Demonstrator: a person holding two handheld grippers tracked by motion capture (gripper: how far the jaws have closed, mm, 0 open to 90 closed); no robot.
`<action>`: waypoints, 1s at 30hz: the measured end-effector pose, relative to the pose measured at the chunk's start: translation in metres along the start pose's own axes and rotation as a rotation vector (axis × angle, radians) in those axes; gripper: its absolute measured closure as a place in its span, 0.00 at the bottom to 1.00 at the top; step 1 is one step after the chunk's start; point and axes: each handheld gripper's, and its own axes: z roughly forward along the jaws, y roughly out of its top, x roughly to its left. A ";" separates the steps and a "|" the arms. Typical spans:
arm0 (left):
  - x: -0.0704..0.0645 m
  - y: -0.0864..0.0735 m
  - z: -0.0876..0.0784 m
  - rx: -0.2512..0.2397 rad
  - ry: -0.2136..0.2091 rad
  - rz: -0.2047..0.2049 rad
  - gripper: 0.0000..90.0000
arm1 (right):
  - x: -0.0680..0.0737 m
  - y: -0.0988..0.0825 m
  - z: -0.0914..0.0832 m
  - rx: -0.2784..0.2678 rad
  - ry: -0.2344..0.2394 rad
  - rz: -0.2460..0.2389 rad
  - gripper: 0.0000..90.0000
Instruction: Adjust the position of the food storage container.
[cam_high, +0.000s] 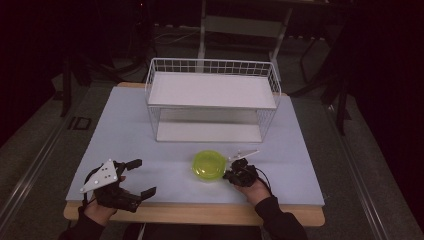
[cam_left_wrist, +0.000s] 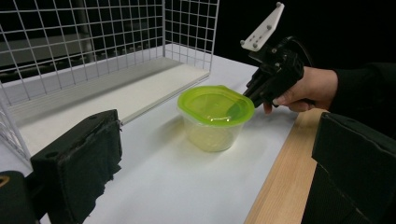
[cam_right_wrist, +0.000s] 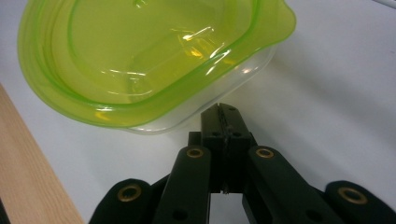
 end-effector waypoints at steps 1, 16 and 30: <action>0.000 0.000 0.000 0.000 0.000 0.000 0.03 | 0.001 0.001 0.001 0.002 -0.006 -0.003 1.00; 0.001 0.000 0.000 0.000 -0.004 -0.005 0.03 | 0.006 0.017 0.019 0.007 0.001 -0.023 1.00; -0.002 0.000 0.003 0.030 -0.010 -0.018 0.03 | -0.003 0.009 -0.017 -0.023 -0.063 -0.040 0.70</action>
